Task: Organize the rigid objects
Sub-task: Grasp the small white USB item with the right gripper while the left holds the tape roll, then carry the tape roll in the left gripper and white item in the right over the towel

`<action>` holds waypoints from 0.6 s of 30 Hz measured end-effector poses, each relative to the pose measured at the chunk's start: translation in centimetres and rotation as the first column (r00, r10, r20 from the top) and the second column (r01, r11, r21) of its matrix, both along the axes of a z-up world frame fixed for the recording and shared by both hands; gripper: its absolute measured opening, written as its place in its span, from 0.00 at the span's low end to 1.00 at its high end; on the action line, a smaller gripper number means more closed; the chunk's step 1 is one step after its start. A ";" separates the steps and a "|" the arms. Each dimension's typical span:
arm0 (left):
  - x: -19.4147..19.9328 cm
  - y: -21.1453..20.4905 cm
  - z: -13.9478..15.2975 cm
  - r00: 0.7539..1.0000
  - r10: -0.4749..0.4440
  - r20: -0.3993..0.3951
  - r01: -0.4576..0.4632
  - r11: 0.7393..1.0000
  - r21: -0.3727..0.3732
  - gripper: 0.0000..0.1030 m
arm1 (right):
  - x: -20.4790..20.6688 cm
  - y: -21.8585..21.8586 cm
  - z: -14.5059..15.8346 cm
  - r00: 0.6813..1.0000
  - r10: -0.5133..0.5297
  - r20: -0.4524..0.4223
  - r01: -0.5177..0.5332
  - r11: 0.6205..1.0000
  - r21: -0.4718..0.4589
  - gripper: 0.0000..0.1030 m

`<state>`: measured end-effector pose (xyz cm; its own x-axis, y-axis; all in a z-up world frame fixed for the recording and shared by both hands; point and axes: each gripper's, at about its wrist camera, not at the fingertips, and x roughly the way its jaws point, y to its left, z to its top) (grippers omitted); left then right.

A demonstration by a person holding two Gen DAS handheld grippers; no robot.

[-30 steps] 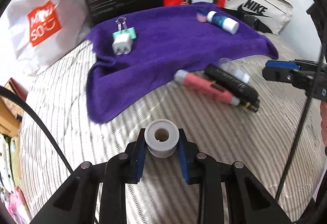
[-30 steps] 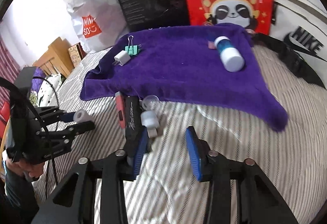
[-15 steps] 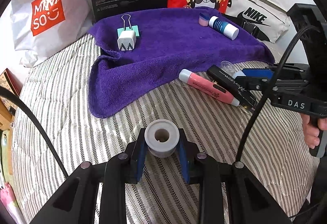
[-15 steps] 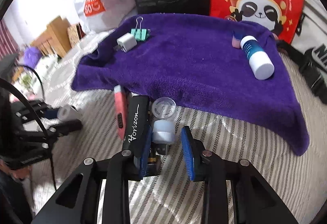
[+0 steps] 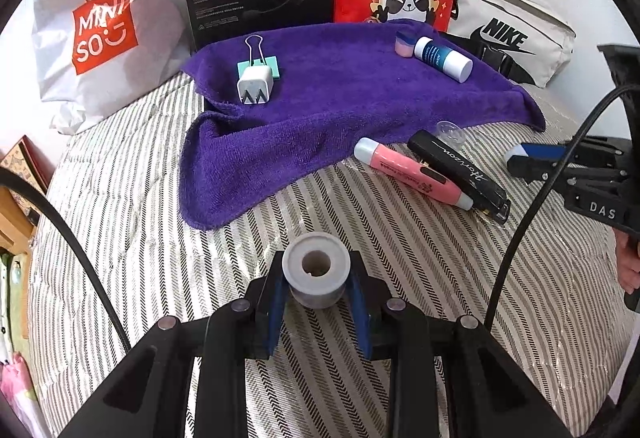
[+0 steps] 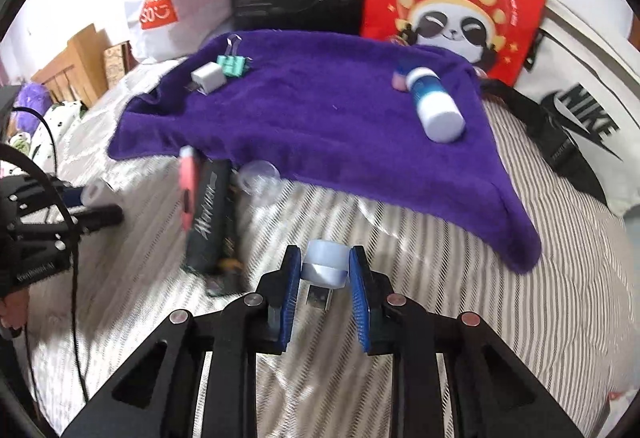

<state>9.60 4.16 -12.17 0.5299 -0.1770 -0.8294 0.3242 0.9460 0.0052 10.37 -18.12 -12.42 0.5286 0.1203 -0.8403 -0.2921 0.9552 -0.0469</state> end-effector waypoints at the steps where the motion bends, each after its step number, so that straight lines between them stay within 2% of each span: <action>1: 0.0 0.0 0.0 1.000 0.002 0.002 -0.002 1.000 0.000 0.28 | 0.0 -0.2 -0.3 1.000 -0.006 -0.002 0.006 1.000 0.006 0.23; 5: -0.1 -0.2 0.1 1.000 0.006 0.017 -0.006 1.000 0.015 0.28 | 0.0 -0.3 -1.1 1.000 -0.018 0.021 0.018 1.000 0.010 0.23; 11: -0.1 0.0 0.1 1.000 0.014 0.015 -0.014 1.000 -0.010 0.27 | -0.1 -0.3 -1.0 0.998 -0.034 0.050 0.033 0.999 0.024 0.23; 18: 0.1 0.4 0.1 1.000 0.028 -0.004 -0.028 0.999 -0.043 0.27 | 0.0 -0.4 -0.9 0.999 -0.045 0.029 0.044 0.999 0.030 0.23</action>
<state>9.72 4.57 -12.06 0.5324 -0.1982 -0.8230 0.2978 0.9539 -0.0371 10.34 -18.56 -13.28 0.5583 0.1202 -0.8209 -0.2481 0.9684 -0.0269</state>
